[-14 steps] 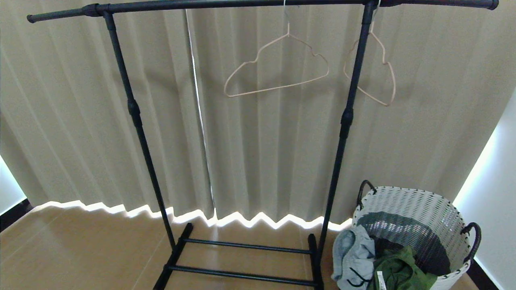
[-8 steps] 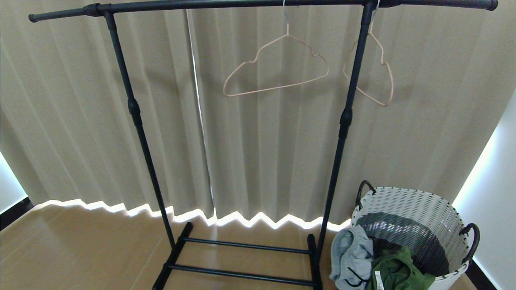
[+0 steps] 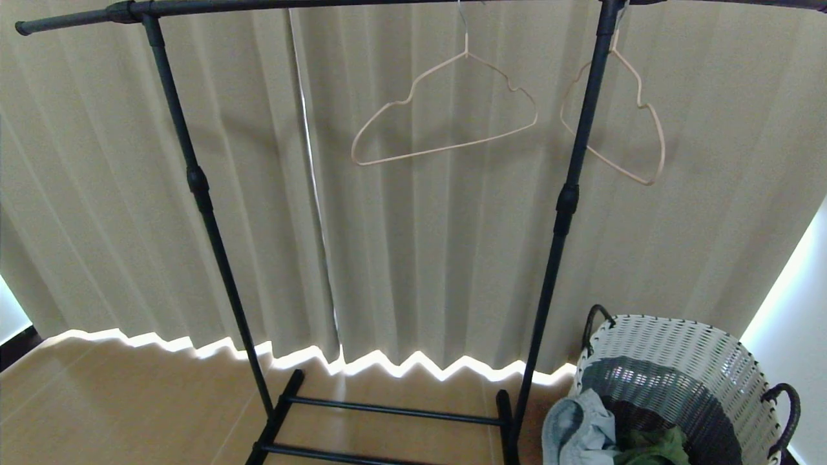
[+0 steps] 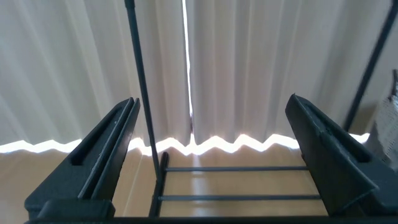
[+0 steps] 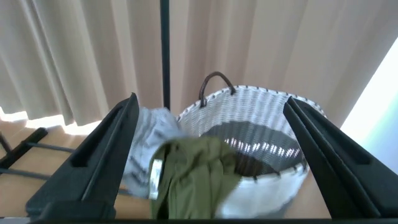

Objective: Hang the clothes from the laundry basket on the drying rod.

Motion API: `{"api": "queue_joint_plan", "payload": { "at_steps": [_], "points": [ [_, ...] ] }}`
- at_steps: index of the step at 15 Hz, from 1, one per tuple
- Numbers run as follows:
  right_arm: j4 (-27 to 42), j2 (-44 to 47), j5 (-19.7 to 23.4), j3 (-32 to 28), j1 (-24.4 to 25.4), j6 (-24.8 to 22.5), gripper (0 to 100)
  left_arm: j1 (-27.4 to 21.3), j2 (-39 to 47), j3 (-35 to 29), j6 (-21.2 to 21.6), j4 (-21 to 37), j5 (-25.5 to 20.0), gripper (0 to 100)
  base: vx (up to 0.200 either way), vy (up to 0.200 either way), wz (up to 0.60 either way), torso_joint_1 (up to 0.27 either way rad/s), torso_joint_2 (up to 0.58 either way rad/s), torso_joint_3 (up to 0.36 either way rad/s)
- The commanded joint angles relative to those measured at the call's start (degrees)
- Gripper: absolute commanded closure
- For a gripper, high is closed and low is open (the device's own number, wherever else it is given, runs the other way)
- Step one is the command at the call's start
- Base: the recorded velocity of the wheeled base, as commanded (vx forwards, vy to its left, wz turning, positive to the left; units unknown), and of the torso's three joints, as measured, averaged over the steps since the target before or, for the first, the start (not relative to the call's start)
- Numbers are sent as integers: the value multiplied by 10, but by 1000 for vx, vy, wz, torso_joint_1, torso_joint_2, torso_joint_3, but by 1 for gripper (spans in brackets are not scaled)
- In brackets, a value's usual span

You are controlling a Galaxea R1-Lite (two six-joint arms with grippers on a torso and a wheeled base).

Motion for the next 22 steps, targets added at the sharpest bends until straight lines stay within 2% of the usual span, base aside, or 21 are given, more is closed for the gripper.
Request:
{"api": "queue_joint_plan", "payload": {
  "at_steps": [1,8,11,12,14,18,20,22],
  "points": [
    [-1,0,1,0,0,0,0,0,0,0,0,0,0,0,0,0,0,0,0,0],
    [-16,0,-4,-16,0,-4,0,0,0,0,1,0,0,0,0,0,0,0,0,0],
    [117,8,-4,-100,4,-87,0,0,0,0,0,0,0,0,0,0,0,0,0,0],
    [146,36,-5,-128,9,-102,0,0,0,0,0,0,0,0,0,0,0,0,0,0],
    [151,117,-6,-155,12,-115,0,0,0,0,0,0,0,0,0,0,0,0,0,0],
    [150,290,-17,-167,12,-147,0,0,0,0,0,0,0,0,0,0,0,0,0,0],
    [142,372,-29,-167,12,-203,0,0,0,0,0,0,0,0,0,0,0,0,0,0],
    [133,426,-33,-166,11,-226,0,0,0,0,0,0,0,0,0,0,0,0,0,0]
  ]
}}
